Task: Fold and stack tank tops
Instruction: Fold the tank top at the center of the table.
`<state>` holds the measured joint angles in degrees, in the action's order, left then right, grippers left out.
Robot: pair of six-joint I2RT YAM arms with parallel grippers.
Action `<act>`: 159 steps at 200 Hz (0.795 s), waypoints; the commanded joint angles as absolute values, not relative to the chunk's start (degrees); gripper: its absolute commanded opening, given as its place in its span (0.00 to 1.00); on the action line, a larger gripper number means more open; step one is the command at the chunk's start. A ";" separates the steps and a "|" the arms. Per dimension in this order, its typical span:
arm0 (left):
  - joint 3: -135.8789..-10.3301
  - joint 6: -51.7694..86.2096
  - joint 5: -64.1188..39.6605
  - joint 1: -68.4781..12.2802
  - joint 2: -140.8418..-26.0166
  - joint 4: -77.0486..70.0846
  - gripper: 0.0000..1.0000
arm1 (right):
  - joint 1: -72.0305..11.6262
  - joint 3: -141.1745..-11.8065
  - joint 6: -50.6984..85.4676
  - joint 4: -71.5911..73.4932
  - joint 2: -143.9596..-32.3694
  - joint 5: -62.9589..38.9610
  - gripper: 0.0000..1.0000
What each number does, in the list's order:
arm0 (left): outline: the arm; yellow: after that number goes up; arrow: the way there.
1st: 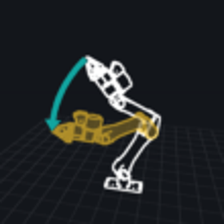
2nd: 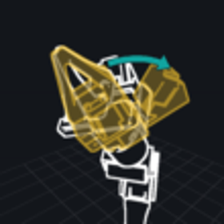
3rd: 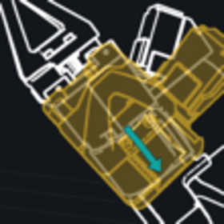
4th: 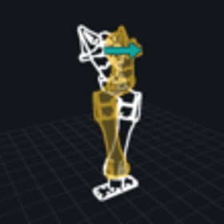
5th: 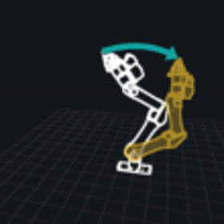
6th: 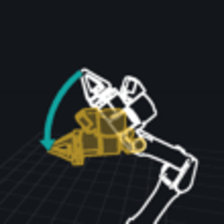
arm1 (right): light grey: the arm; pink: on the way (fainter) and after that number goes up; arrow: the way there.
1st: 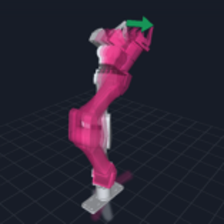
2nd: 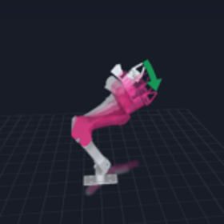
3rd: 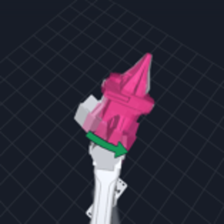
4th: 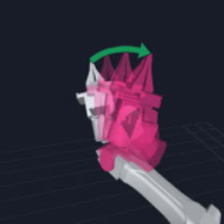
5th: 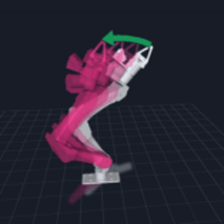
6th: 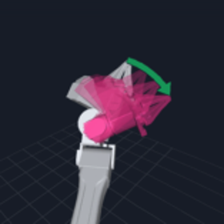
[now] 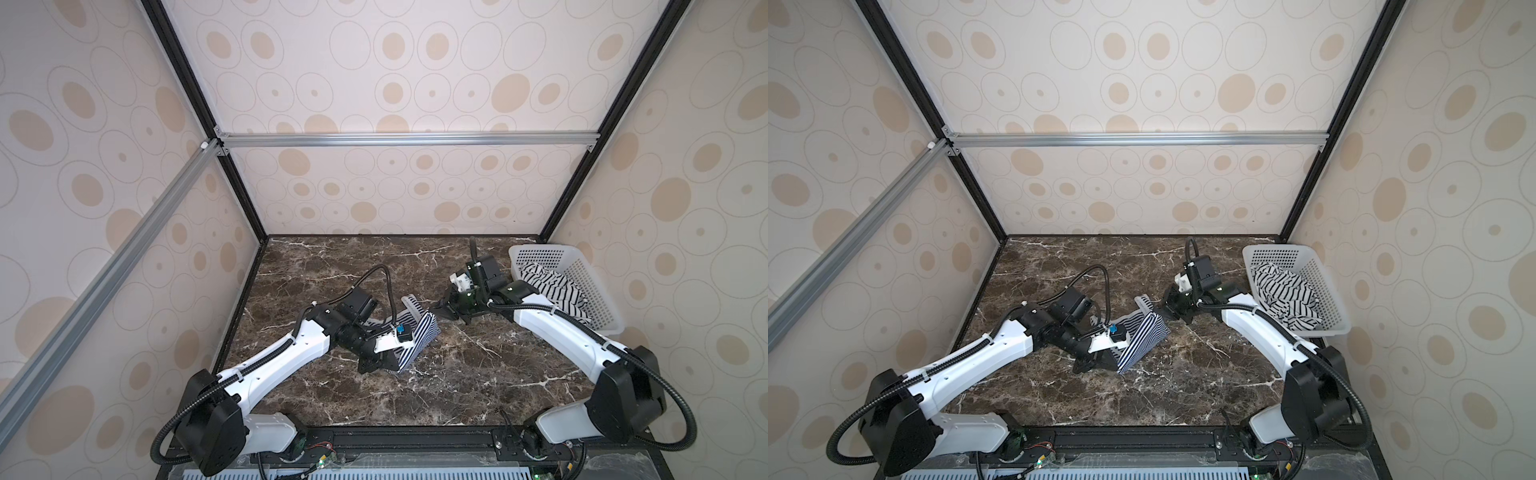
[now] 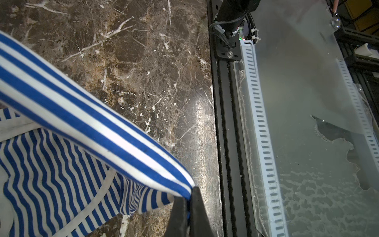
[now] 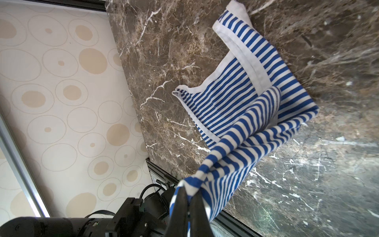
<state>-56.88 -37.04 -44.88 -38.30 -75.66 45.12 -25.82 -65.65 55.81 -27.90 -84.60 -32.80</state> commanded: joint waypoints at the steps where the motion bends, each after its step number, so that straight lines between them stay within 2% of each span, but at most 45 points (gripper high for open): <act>1: -56.82 -40.39 -46.97 -37.22 -77.17 46.36 0.00 | -24.81 -69.06 55.02 -26.64 -87.28 -32.94 0.00; 80: -64.92 -50.10 -47.89 -25.48 -83.22 54.18 0.00 | -23.56 -78.59 53.53 -27.84 -96.71 -35.11 0.00; 159: -75.38 -59.00 -47.55 -15.36 -96.30 59.74 0.00 | -23.03 -95.56 53.60 -28.12 -114.31 -39.19 0.01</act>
<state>-71.31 -53.23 -46.28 -17.96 -93.54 54.00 -23.55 -90.96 53.60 -28.14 -110.21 -37.78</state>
